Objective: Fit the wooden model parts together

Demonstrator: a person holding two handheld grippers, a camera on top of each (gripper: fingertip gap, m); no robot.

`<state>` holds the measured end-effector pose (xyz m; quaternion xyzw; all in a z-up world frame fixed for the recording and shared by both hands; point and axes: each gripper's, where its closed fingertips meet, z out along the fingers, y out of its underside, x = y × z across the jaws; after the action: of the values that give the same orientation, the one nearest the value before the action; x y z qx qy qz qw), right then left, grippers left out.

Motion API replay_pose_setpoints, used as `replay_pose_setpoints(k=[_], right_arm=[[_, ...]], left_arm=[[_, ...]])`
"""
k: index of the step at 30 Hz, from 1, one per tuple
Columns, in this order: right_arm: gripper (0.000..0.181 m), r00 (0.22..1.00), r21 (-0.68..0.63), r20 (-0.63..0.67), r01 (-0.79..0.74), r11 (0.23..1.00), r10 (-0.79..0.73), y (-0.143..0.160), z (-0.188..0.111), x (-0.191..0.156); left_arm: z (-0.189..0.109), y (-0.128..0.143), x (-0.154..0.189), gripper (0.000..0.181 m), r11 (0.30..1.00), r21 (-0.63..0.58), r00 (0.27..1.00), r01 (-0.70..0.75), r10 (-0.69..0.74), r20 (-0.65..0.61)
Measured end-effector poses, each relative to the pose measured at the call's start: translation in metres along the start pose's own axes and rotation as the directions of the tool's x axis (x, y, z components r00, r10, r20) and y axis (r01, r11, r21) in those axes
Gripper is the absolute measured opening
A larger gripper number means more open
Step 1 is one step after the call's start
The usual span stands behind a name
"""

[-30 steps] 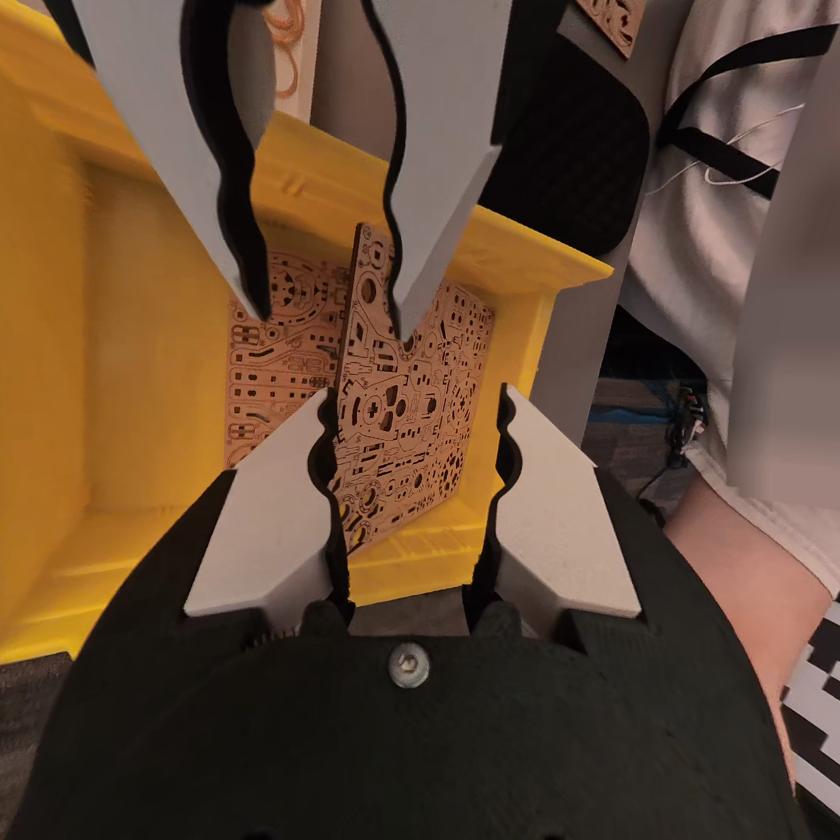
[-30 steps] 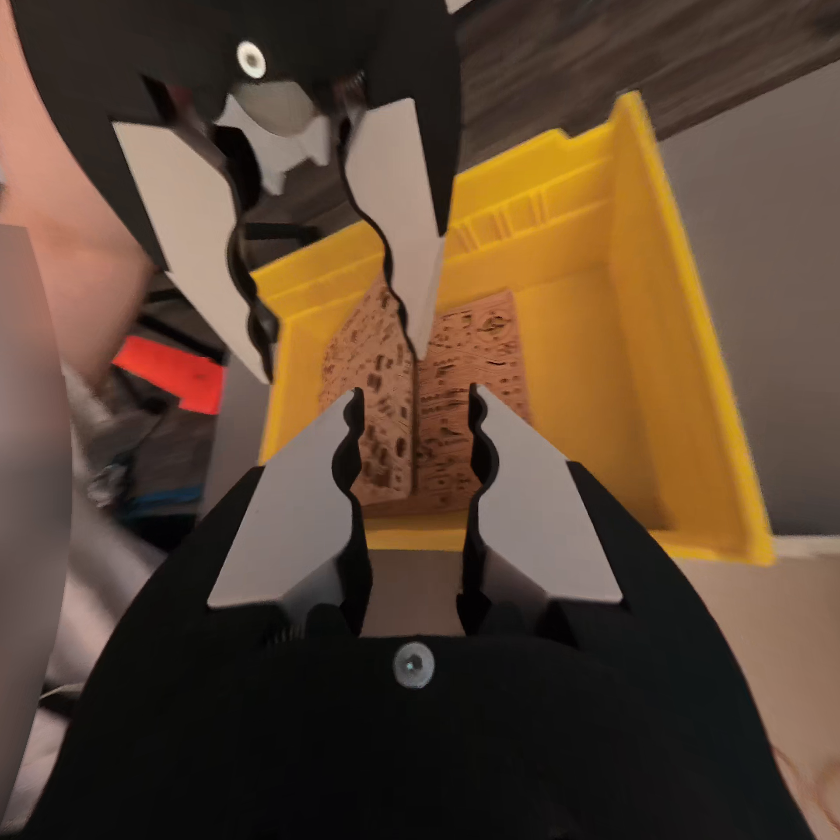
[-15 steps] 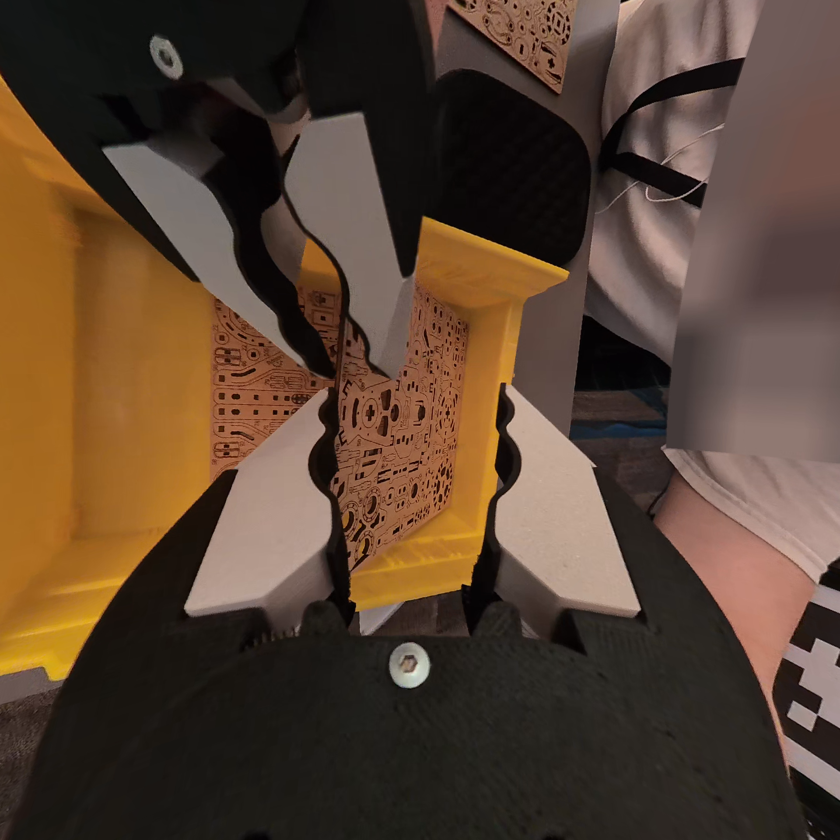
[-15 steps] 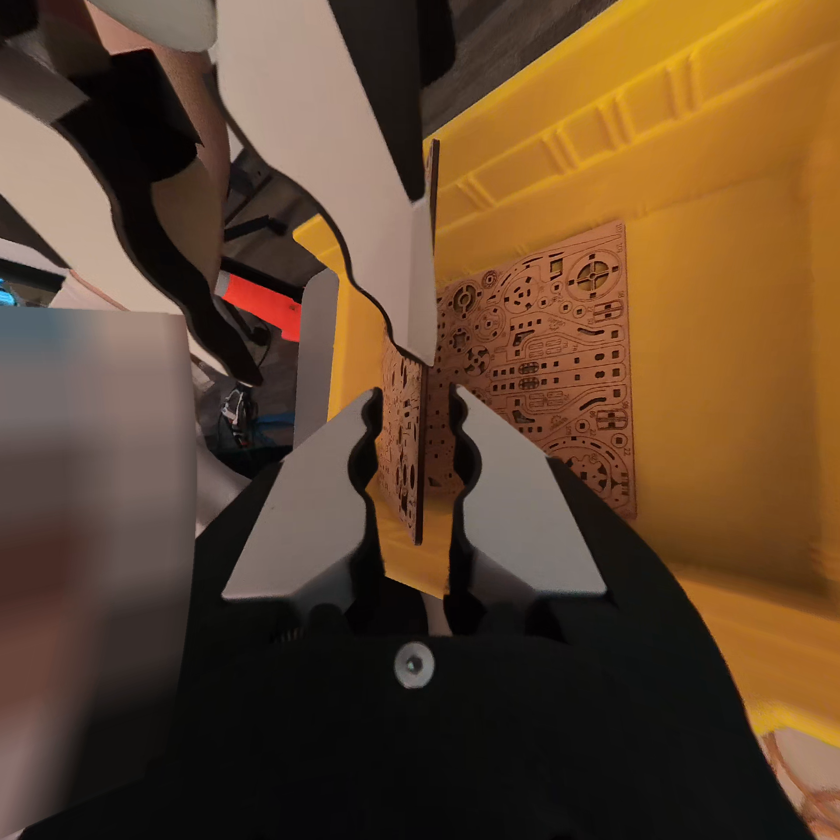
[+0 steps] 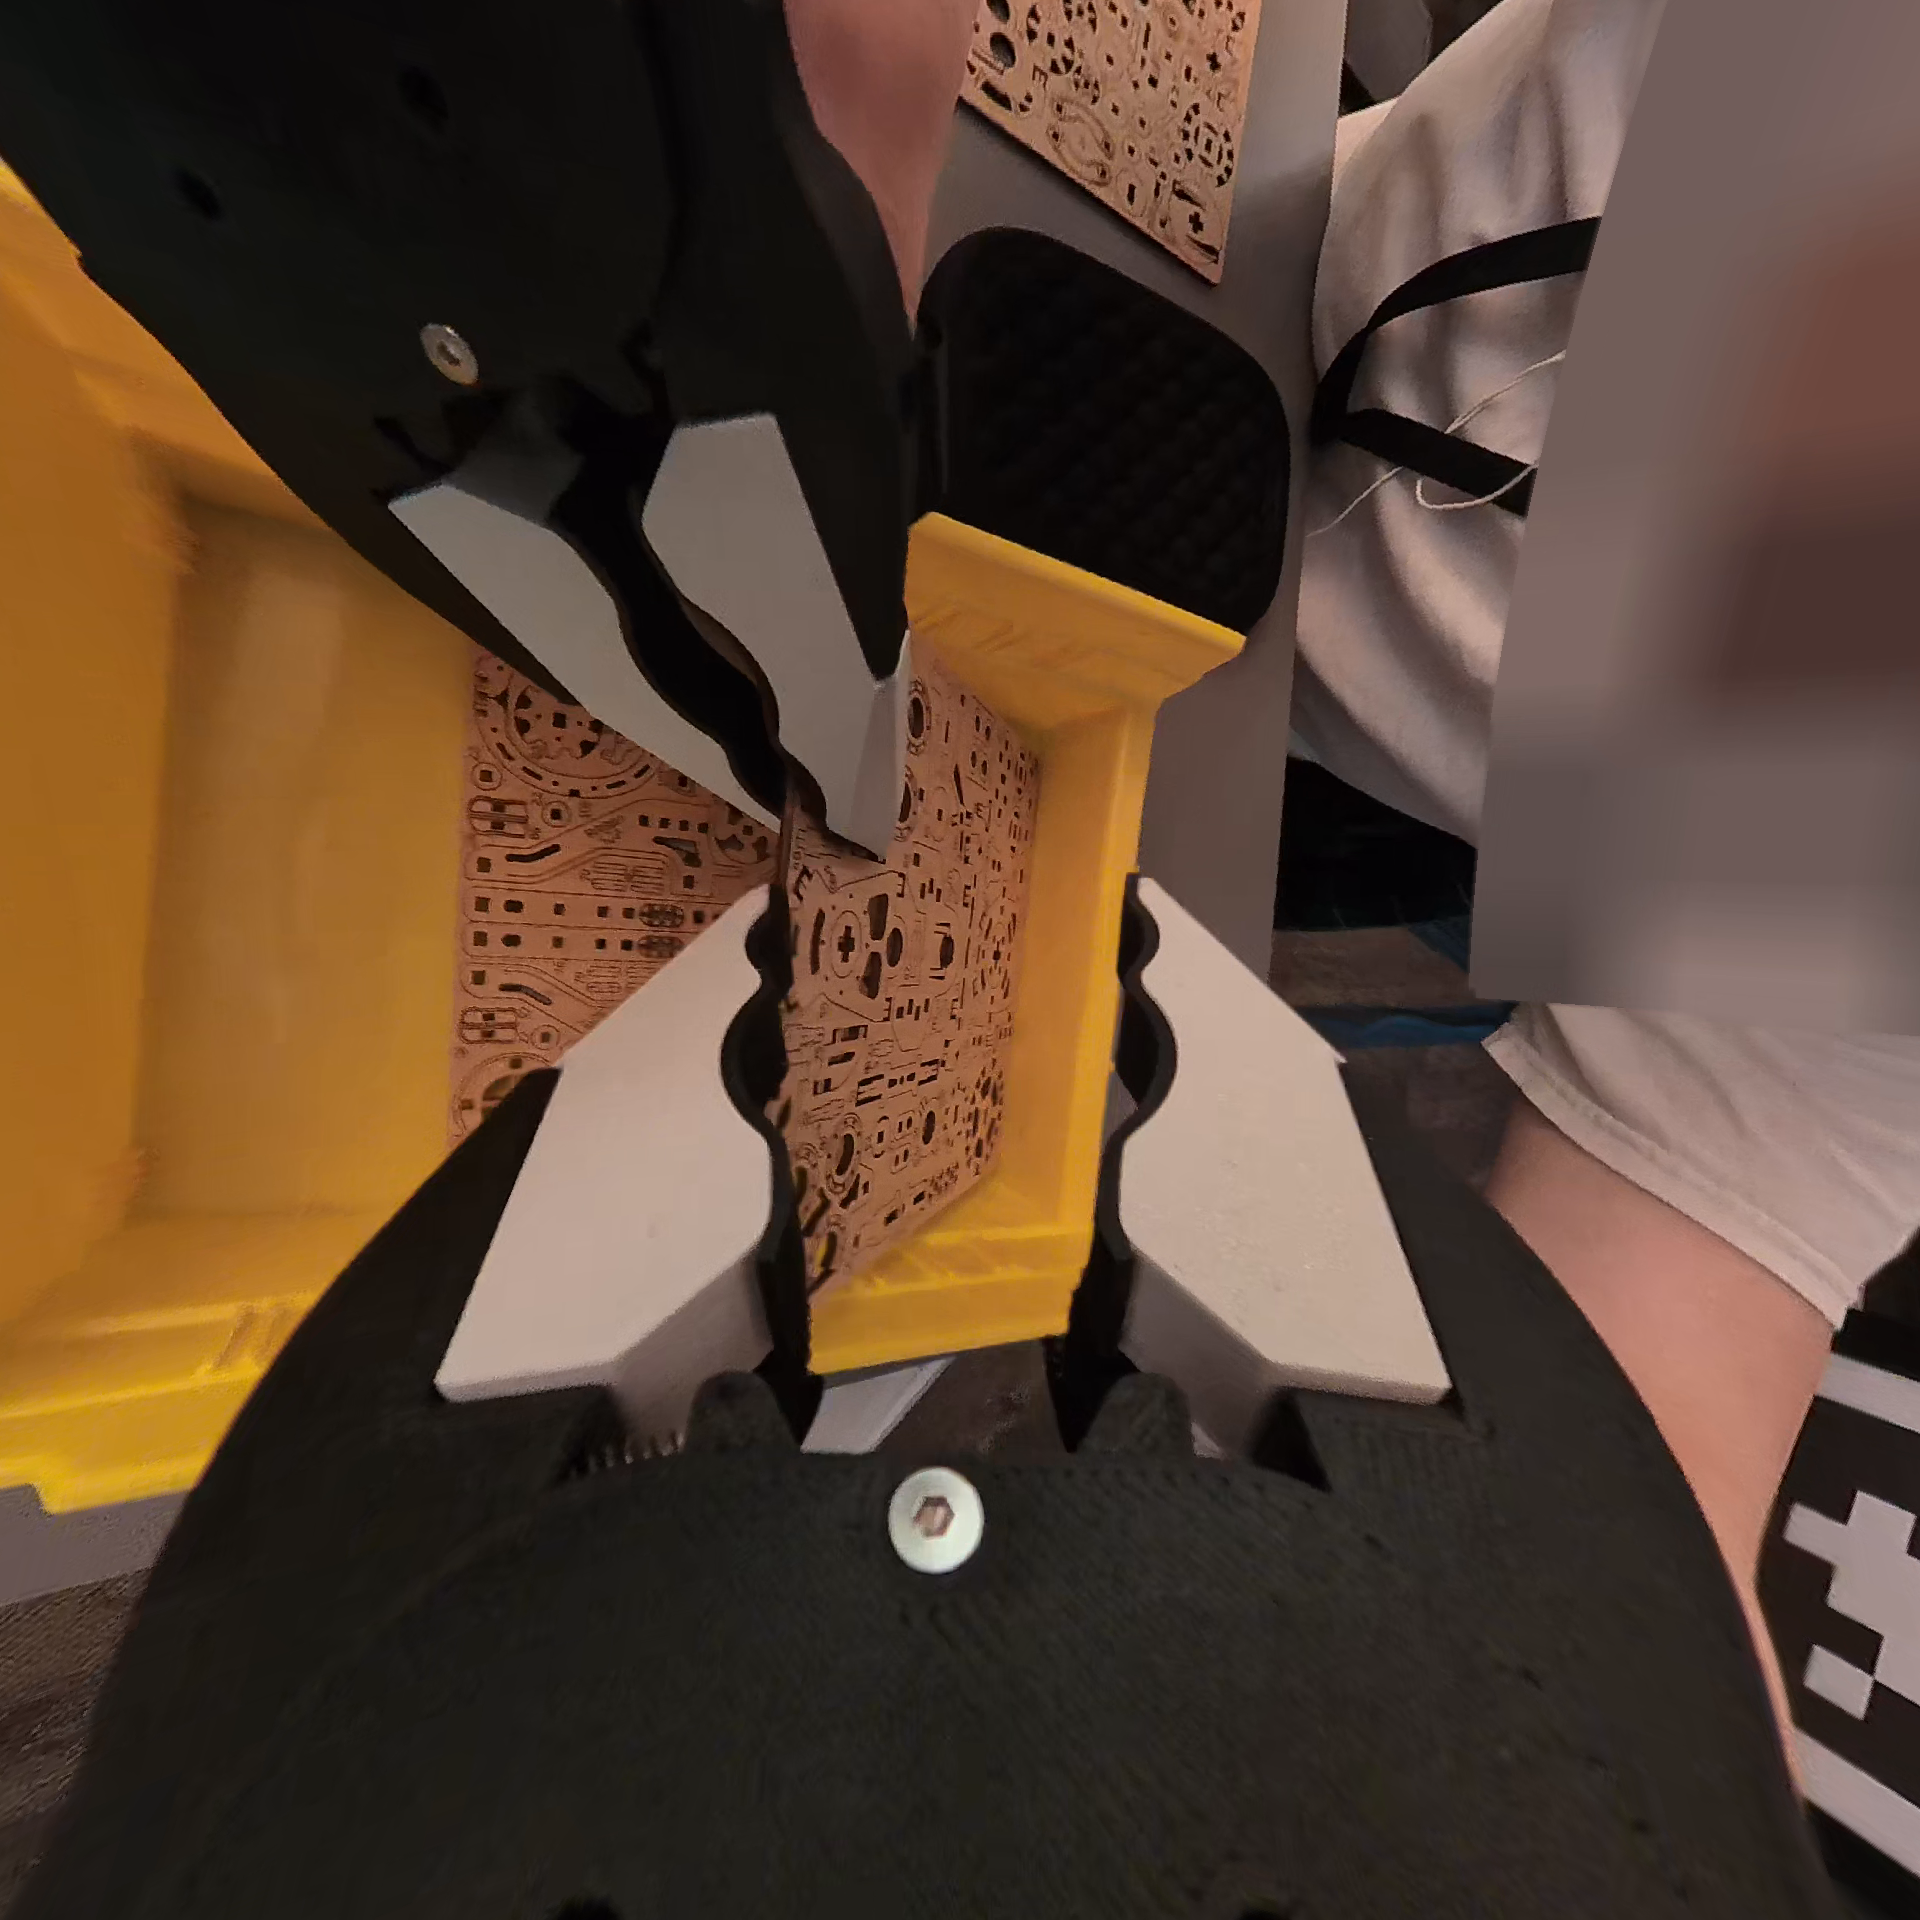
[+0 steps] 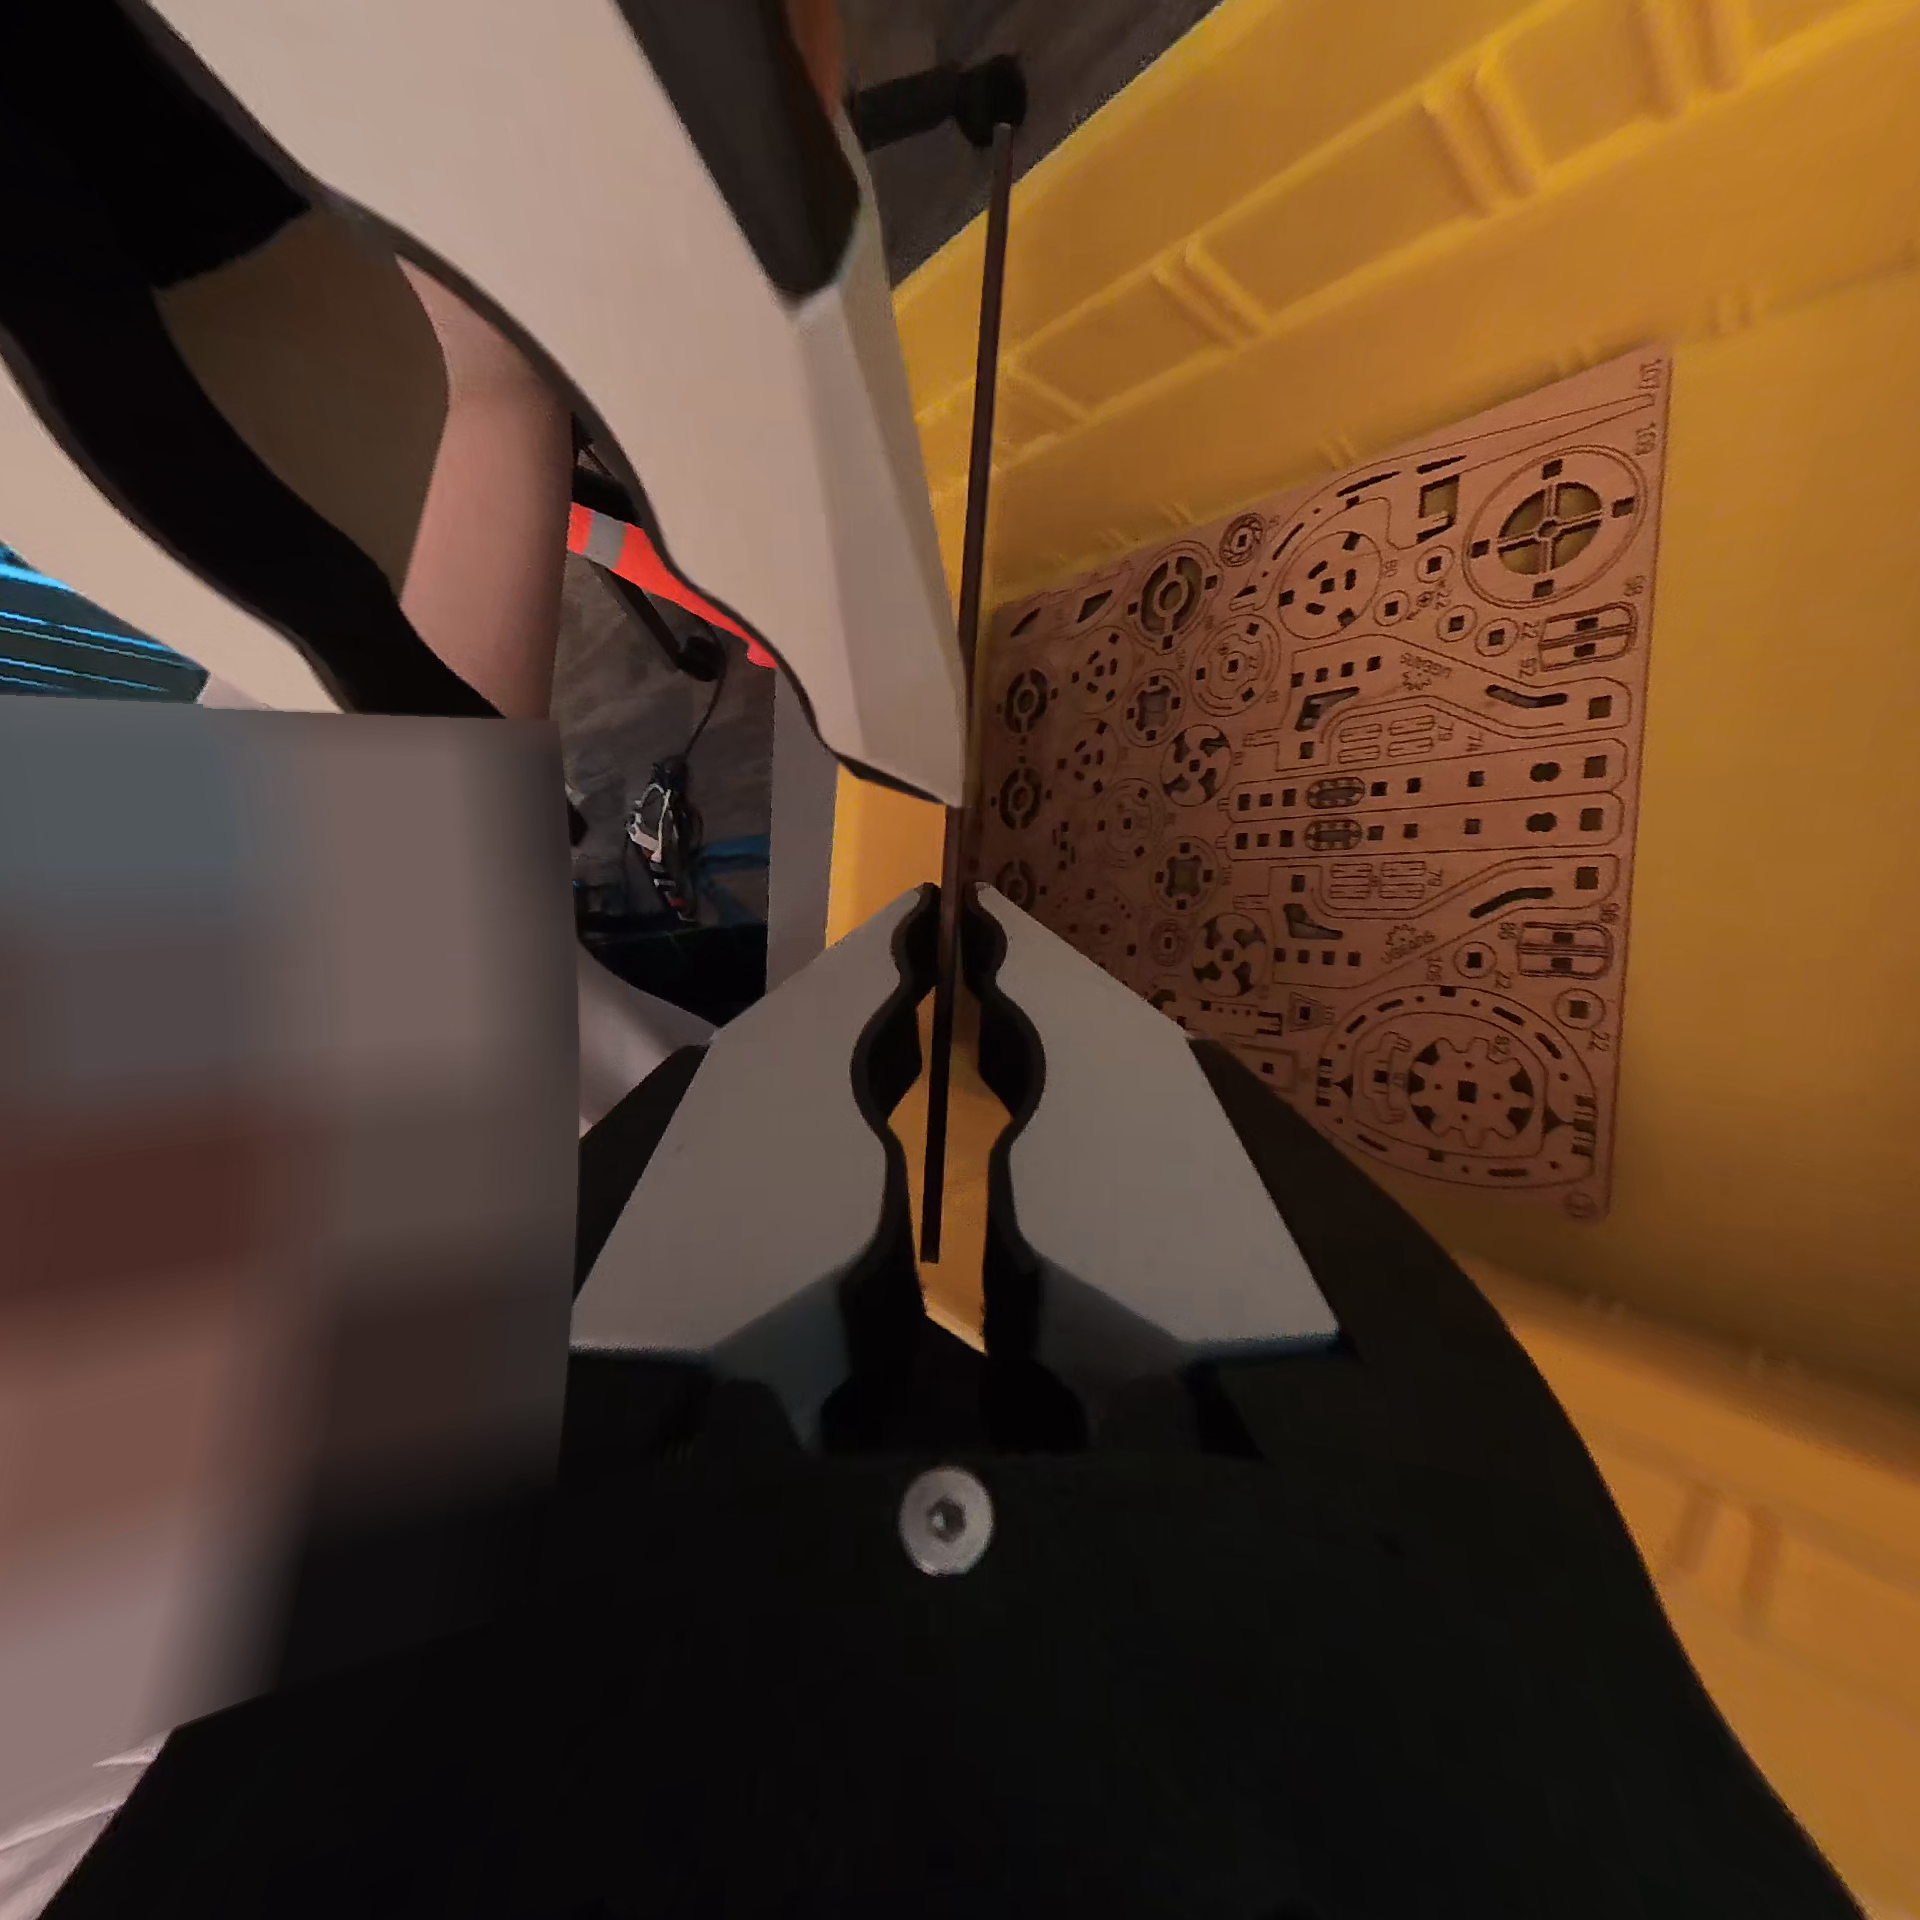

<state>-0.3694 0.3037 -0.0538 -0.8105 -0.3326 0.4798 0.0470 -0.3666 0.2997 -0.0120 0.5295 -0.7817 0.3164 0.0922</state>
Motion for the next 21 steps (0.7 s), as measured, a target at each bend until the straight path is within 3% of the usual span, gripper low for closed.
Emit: replay_pose_setpoints(k=[5, 10, 21], right_arm=[[0.002, 1.000, 0.019, -0.017, 0.010, 1.000, -0.010, -0.007, -0.002, -0.005], [0.002, 0.999, 0.047, -0.043, 0.017, 0.999, -0.015, -0.024, -0.017, -0.016], [0.002, 0.982, 0.083, -0.187, 0.042, 0.996, -0.026, -0.052, -0.092, -0.062]], left_arm=[[-0.023, -0.007, 0.016, 0.062, 0.995, 0.104, 1.000, -0.006, 0.004, 0.018], [-0.055, -0.014, 0.033, 0.063, 0.979, 0.196, 0.993, -0.057, 0.035, 0.114], [-0.106, -0.022, 0.076, 0.071, 0.928, 0.355, 0.974, -0.112, 0.032, 0.223]])
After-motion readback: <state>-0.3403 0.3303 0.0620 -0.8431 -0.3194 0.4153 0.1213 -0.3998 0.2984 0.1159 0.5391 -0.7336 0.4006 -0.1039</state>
